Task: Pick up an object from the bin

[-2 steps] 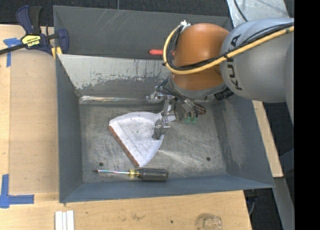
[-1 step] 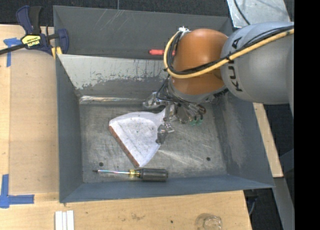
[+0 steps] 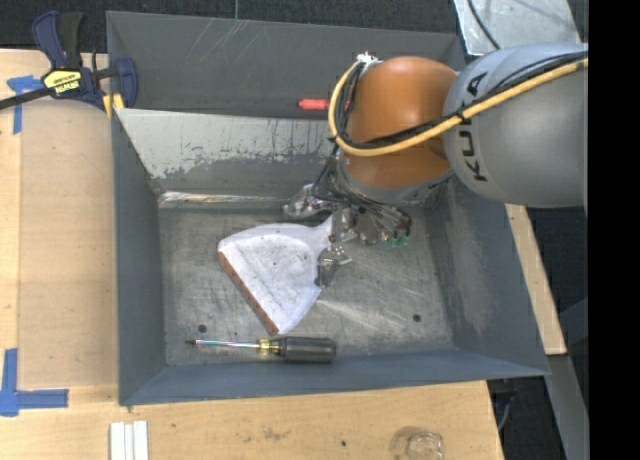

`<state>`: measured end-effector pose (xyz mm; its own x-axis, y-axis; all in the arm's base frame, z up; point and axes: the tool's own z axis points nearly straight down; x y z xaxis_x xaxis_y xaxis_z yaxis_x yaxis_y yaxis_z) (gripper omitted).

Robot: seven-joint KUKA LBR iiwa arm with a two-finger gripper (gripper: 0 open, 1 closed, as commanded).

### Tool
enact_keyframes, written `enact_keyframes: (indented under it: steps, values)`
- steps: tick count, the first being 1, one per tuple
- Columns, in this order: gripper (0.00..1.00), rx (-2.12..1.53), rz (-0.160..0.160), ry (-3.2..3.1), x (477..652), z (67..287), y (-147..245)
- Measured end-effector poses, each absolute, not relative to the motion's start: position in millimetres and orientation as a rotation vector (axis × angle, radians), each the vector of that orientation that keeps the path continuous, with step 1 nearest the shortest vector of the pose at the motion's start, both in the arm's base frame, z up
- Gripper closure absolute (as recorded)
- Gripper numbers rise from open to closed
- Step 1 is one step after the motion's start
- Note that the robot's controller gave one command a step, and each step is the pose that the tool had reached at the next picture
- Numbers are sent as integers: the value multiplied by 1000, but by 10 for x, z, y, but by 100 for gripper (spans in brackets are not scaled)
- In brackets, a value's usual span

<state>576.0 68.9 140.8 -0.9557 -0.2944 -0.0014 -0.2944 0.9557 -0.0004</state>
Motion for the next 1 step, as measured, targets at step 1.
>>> enact_keyframes:
  steps: [1]
  values:
    - [0,-599,-1,3079,5785,1378,686]
